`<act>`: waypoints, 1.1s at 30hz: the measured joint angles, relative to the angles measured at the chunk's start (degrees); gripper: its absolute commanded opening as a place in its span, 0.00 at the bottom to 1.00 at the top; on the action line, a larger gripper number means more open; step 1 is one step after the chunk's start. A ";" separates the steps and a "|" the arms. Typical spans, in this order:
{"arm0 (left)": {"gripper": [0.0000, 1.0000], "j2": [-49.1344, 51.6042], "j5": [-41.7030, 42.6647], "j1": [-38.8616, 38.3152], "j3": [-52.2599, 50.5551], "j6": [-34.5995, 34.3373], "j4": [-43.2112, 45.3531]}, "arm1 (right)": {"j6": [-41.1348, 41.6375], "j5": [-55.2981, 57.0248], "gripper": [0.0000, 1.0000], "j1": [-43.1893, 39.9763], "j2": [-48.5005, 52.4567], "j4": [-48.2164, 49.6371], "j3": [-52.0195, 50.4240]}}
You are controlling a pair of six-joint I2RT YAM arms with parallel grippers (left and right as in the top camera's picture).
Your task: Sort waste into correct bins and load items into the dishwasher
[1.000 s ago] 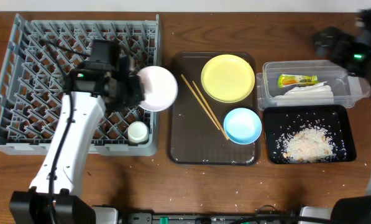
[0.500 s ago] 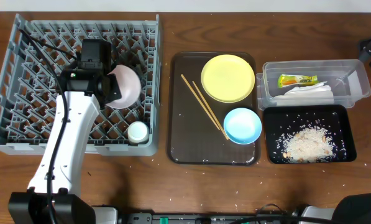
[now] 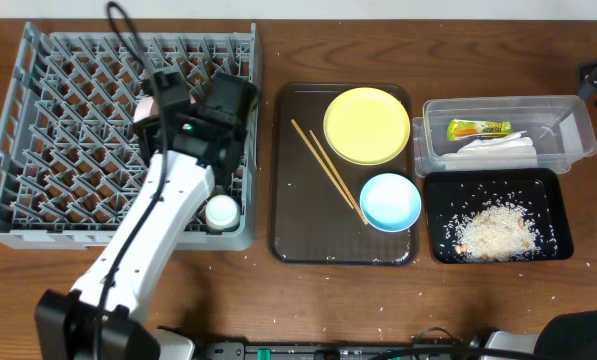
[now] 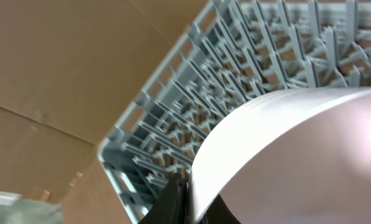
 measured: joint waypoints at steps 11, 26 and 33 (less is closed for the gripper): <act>0.07 13.81 -13.20 -5.18 -0.39 -1.55 -2.08 | 0.02 0.00 0.99 0.00 0.00 -0.02 0.00; 0.07 16.98 -15.96 -7.02 -0.44 -2.67 -3.63 | 0.02 0.00 0.99 0.00 0.00 -0.02 0.00; 0.07 18.21 -15.96 -7.02 -1.09 -3.28 -3.58 | 0.00 0.00 0.99 0.00 0.00 0.00 0.00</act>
